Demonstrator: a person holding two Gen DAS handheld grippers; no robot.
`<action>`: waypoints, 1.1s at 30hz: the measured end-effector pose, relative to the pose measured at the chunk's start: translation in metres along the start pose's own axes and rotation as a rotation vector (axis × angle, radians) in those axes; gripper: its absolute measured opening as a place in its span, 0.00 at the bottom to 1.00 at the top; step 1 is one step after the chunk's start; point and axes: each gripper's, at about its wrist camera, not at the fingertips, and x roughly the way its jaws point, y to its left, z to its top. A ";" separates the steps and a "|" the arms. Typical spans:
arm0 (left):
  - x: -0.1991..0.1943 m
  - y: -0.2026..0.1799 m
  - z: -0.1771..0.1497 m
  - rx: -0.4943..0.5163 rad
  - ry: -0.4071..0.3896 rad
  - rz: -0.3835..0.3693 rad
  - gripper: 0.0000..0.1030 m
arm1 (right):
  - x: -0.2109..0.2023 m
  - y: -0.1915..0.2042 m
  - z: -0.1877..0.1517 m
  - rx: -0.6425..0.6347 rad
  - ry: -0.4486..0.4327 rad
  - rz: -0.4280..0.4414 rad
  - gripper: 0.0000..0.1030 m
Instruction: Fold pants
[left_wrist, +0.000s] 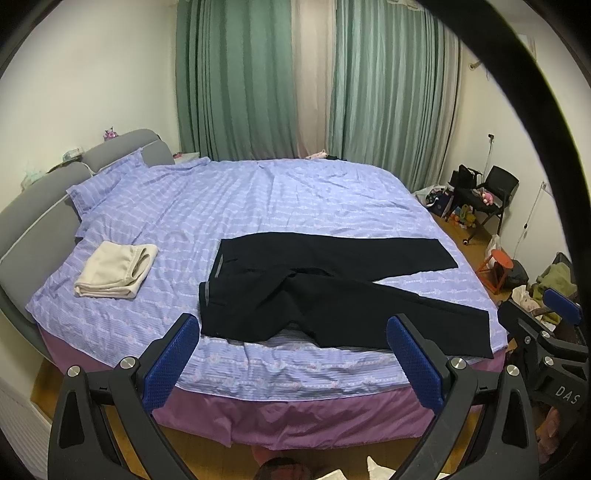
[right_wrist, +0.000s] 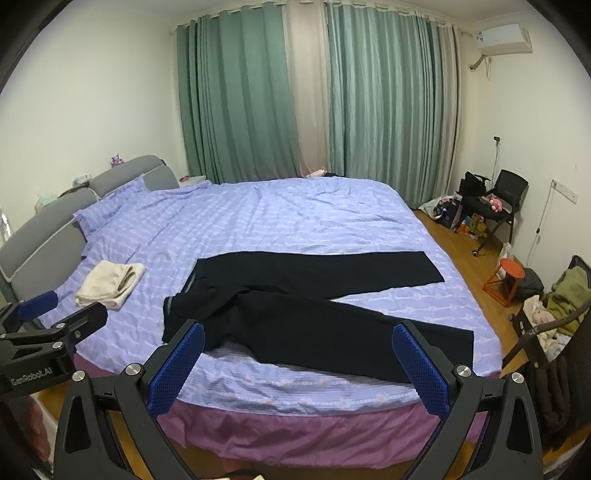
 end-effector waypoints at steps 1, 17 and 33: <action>0.001 0.001 0.002 -0.002 -0.001 0.002 1.00 | 0.000 0.000 -0.001 0.000 -0.001 0.000 0.99; -0.005 0.009 -0.001 -0.016 -0.033 0.012 1.00 | -0.002 0.000 -0.004 0.002 -0.016 0.014 0.99; -0.006 0.010 -0.006 -0.020 -0.043 0.010 1.00 | -0.002 0.001 -0.005 0.003 -0.016 0.015 0.99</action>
